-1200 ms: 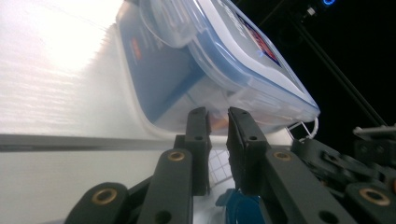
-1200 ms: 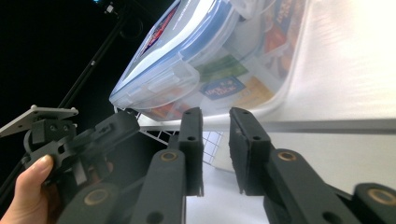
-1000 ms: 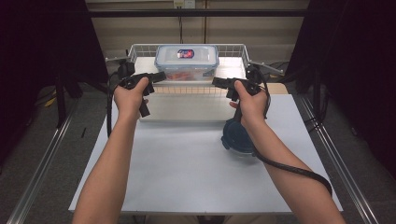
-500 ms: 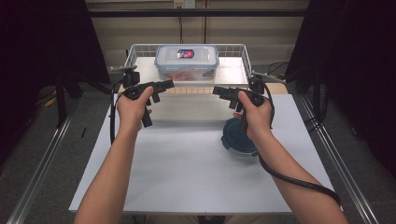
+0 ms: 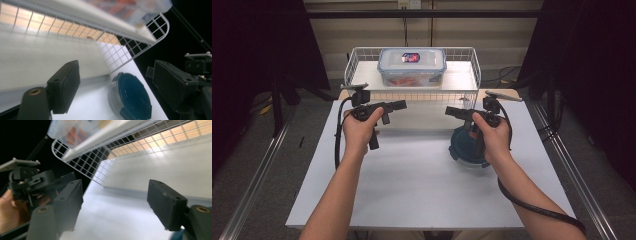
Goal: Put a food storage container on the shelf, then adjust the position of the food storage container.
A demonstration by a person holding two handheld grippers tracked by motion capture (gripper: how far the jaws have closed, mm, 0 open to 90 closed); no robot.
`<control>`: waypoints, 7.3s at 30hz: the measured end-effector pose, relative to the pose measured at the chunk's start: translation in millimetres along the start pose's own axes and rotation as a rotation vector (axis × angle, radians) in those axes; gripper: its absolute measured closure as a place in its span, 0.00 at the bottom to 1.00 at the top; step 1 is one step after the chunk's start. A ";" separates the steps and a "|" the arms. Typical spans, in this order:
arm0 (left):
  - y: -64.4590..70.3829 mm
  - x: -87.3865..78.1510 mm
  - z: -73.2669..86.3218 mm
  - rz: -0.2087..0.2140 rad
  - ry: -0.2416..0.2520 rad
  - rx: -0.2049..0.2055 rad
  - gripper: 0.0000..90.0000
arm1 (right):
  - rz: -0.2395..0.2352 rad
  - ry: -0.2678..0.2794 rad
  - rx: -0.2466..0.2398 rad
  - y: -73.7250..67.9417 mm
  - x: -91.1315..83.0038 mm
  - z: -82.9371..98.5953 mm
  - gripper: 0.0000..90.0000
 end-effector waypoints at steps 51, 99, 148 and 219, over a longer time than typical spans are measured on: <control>-10.6 73.2 76.6 0.089 -0.291 -0.041 0.08 | 0.182 -0.012 -0.091 84.4 -60.7 24.6 0.19; -19.4 60.9 71.3 0.068 -0.285 -0.038 0.08 | 0.388 -0.075 0.040 152.1 -47.5 13.4 1.00; -12.5 50.1 74.3 0.060 -0.298 -0.039 0.07 | 0.300 -0.088 -0.047 93.5 -25.5 51.2 1.00; -27.7 32.5 94.3 0.026 -0.361 -0.054 0.12 | 0.179 -0.139 -0.032 76.4 -43.5 75.8 0.30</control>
Point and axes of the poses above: each handheld gripper's, and its own axes: x roughly forward along the jaws, z roughly out of its underside, y roughly to its right, the point moved 3 cm from there along x, roughly forward along the jaws, and after that the axes turned 7 degrees about z, right-handed, at the moved point
